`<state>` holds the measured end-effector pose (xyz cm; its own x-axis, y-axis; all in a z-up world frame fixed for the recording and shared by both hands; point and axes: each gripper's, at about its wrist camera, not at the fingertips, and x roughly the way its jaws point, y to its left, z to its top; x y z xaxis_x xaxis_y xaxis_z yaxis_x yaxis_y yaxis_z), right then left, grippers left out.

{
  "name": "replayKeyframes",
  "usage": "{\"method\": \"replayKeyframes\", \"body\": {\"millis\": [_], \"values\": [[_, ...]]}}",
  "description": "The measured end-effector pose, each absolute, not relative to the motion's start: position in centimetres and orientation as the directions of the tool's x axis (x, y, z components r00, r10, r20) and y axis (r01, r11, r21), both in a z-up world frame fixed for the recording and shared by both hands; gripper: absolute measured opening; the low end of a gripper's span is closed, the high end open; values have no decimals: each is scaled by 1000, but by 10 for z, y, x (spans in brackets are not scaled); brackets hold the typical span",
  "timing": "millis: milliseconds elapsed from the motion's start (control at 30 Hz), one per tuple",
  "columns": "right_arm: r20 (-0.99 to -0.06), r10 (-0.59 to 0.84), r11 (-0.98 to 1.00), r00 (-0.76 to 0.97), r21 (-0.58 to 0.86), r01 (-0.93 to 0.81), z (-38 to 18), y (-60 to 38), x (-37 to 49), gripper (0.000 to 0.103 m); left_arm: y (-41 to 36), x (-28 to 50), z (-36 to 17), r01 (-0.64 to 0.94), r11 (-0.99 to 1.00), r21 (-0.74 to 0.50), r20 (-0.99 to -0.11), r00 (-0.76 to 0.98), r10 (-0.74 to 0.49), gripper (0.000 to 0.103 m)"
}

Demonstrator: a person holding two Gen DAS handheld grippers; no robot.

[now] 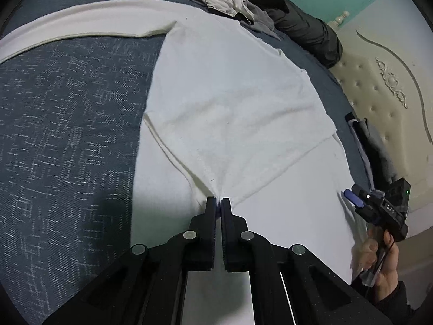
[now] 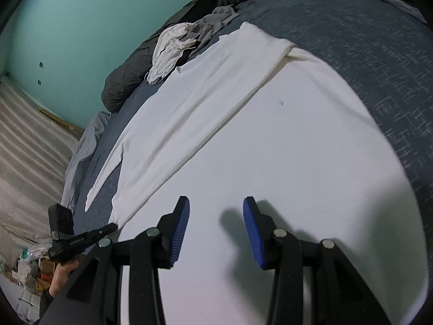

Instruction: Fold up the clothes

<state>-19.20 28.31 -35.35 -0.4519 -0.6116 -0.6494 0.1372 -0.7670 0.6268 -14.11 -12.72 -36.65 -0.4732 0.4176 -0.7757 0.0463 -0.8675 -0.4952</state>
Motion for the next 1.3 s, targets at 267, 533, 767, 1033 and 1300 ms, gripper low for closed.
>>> {"method": "replayKeyframes", "body": {"millis": [267,533,767,1033,1300], "values": [[-708,-503,-851,-495,504,144,-325,317,-227,49,-128,-148,-341,53,-897,-439,-776,-525,349,11],[-814,-281,-960,-508,244,139,-318,338,-310,50,-98,-190,-364,1,-910,-415,-793,-490,362,13],[-871,-127,-974,-475,19,226,-341,307,-355,50,-99,-198,-381,8,-919,-394,-816,-462,346,13],[-875,-71,-975,-479,-40,218,-359,299,-378,50,-92,-200,-391,5,-928,-372,-830,-450,330,13],[-855,-85,-984,-512,-10,180,-356,332,-387,50,-94,-199,-394,12,-922,-386,-826,-449,340,13]]}}
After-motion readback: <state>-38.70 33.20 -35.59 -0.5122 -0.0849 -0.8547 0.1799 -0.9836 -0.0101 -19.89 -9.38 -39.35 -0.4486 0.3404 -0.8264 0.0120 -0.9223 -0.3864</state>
